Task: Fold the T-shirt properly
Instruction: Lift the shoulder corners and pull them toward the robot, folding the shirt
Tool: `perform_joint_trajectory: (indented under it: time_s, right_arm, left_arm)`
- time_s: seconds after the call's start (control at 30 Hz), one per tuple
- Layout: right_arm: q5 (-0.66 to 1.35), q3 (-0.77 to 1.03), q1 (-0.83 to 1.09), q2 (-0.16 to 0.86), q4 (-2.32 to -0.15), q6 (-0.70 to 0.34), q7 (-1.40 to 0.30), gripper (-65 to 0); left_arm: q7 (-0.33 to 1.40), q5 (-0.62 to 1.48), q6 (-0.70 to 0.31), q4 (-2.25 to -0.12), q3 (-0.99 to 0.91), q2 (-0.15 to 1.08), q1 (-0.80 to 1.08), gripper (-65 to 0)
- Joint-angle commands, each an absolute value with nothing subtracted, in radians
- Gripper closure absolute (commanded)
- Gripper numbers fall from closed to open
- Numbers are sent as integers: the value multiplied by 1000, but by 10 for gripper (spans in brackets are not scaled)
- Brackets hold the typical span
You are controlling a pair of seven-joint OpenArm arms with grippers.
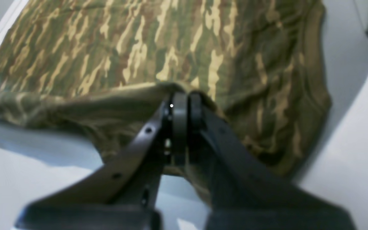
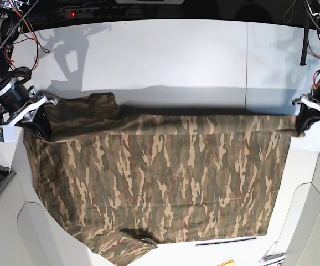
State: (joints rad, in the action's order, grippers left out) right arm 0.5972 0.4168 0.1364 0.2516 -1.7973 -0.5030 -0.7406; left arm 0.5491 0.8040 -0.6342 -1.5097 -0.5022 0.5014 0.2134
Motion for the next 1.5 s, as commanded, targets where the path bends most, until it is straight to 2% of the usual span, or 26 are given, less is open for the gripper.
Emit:
perform_joint_trajectory:
  time_s: [0.0, 0.17, 0.3, 0.5, 0.77, 0.8, 0.9, 0.97, 1.1, 1.23, 1.47]
  right_arm:
    - [609, 423, 102, 263, -1801, -521, -706, 0]
    - [609, 409, -3, 263, -1691, -547, -699, 0]
    - [609, 405, -98, 263, -1560, -551, -687, 0]
    - [609, 394, -245, 263, -1360, -566, -673, 0]
    - [544, 296, -380, 263, -1152, -565, -588, 0]
    - [531, 284, -389, 263, -1139, -565, -578, -38]
    - [527, 271, -391, 263, -1128, -565, -577, -232]
    - [523, 276, -387, 263, -1129, -564, -602, -278]
    - [523, 309, -386, 265, -1144, -565, -684, -278]
    - [523, 393, -384, 271, -1172, -565, -767, -278]
    - [545, 599, -326, 272, -1177, -564, -778, -279]
  left_arm:
    - [518, 798, -632, -1516, -500, 524, 190, 0]
    - [423, 694, -616, -1485, -397, 524, 133, 0]
    - [381, 620, -476, -1427, -339, 523, 69, 0]
    - [377, 604, -475, -1326, -333, 521, -19, 0]
    - [369, 601, -475, -1215, -333, 501, -90, 0]
    - [366, 601, -475, -1203, -333, 496, -97, -14]
    - [366, 601, -475, -1178, -333, 488, -103, -210]
    - [382, 601, -475, -1176, -333, 488, -102, -298]
    - [505, 602, -474, -1177, -354, 488, -122, -307]
    - [538, 627, -475, -1184, -429, 488, -122, -307]
    - [609, 717, -484, -1183, -537, 488, -94, -308]
